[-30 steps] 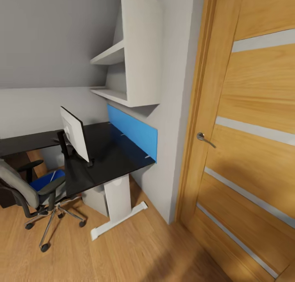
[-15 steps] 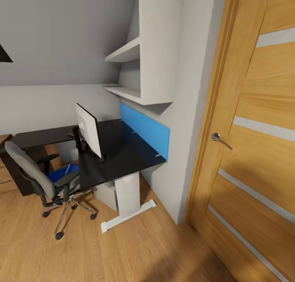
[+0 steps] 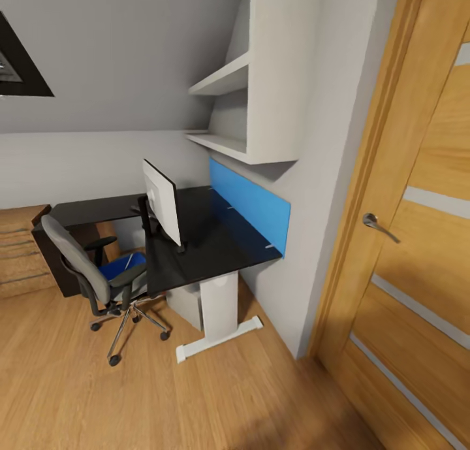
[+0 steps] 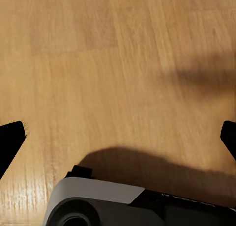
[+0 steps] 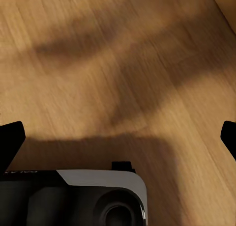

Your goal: In the bedroom, organize the workspace by keeping the computer under the desk, ensuring the monitor is on the desk, placing the keyboard on the desk next to the monitor, placing the mouse on the desk next to the keyboard, moving the folder from the swivel chair onto the desk next to the mouse, stacking the notebook on top of the folder with the pen on top of the notebook, and positioning the swivel chair next to the desk.

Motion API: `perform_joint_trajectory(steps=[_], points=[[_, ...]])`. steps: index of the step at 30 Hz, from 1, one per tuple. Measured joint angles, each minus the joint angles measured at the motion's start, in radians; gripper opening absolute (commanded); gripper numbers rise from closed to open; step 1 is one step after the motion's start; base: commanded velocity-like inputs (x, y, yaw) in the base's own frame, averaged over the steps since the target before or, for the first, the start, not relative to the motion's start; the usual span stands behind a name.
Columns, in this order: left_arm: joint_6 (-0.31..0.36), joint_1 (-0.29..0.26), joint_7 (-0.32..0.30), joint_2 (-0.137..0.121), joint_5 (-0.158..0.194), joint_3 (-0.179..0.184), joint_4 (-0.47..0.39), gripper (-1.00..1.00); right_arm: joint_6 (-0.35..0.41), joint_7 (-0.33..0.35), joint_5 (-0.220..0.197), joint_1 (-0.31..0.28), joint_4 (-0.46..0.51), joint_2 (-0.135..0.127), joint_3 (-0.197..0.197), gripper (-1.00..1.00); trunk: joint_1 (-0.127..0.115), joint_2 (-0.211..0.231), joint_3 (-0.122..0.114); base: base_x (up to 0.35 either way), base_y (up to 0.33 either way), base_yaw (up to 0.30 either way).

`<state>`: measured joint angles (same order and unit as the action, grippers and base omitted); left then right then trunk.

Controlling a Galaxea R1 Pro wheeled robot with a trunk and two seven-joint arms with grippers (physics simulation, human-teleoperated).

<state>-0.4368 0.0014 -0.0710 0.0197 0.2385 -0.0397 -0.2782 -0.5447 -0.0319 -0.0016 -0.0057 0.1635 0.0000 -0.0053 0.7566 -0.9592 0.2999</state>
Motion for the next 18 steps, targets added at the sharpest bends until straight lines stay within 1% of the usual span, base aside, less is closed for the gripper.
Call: perform_joint_trajectory(steps=[10, 18], points=[[0.001, 0.000, -0.001, -0.004, 0.000, 0.000, 0.000, 1.00, 0.000, 0.000, 0.000, 0.000, 0.000, 0.000, 0.000, 1.00, 0.000, 0.000, 0.009, 0.000, 0.000, 0.195], [0.001, 0.000, -0.001, -0.011, 0.000, 0.000, 0.000, 1.00, 0.000, 0.000, 0.001, 0.000, -0.003, -0.006, 0.000, 1.00, 0.000, 0.000, 0.011, 0.000, 0.000, 0.178]])
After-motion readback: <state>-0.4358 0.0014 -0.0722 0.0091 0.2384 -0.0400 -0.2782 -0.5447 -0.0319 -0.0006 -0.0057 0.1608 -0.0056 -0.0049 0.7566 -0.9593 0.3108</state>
